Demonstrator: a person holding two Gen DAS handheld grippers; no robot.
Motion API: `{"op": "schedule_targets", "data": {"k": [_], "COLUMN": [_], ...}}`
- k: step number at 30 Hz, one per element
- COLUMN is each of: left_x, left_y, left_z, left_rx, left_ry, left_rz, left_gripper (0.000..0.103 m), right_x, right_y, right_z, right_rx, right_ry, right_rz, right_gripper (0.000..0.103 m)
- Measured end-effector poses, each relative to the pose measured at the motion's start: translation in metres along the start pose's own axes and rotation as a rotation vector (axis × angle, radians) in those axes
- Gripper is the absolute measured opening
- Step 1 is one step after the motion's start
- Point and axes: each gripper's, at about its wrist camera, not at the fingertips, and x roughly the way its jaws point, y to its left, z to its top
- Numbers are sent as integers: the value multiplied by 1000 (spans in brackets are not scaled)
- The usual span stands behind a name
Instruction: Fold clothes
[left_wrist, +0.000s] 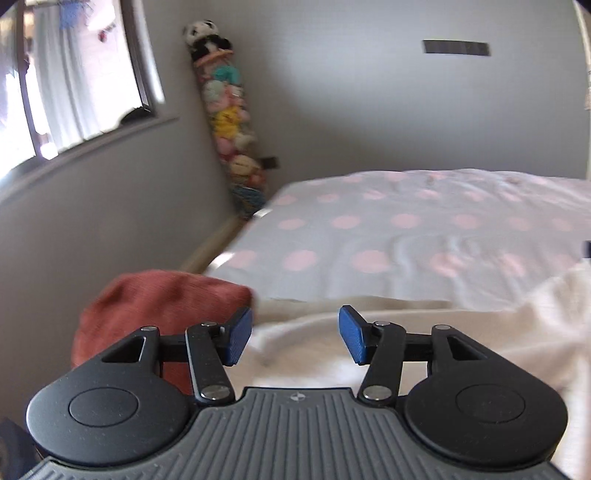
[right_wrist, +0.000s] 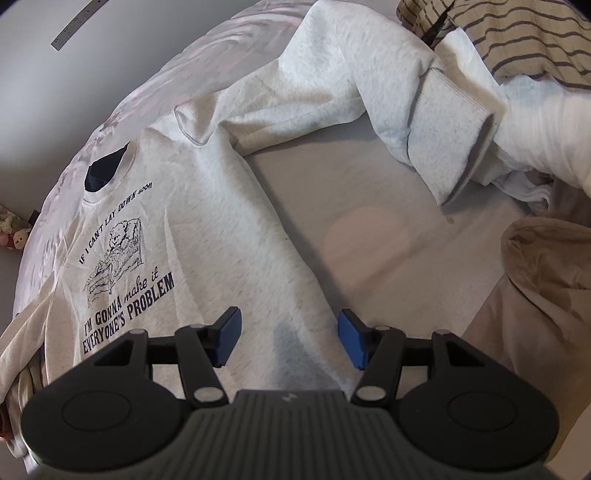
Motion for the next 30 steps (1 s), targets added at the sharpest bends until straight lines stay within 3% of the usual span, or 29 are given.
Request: {"op": "schedule_targets", "data": {"k": [5, 10, 16, 22, 27, 30], "left_x": [-2, 35, 72, 102, 116, 123], "left_y": [-55, -114, -152, -163, -170, -178], "left_z": [-29, -59, -84, -110, -113, -117], "left_rx": [-202, -325, -340, -369, -445, -442], "left_ry": [101, 234, 310, 353, 341, 342], "left_rz": [-304, -457, -474, -478, -558, -559], "left_gripper": [50, 49, 47, 45, 45, 45], "right_x": [-4, -8, -5, -1, 5, 13], "right_y": [1, 4, 4, 9, 12, 16], "right_z": [-2, -5, -5, -4, -2, -1], "right_rx": [-4, -42, -38, -46, -49, -64], "right_ry": [2, 5, 27, 48, 60, 79], "right_rz": [12, -2, -4, -26, -65, -90], "right_gripper": [61, 61, 61, 61, 61, 61]}}
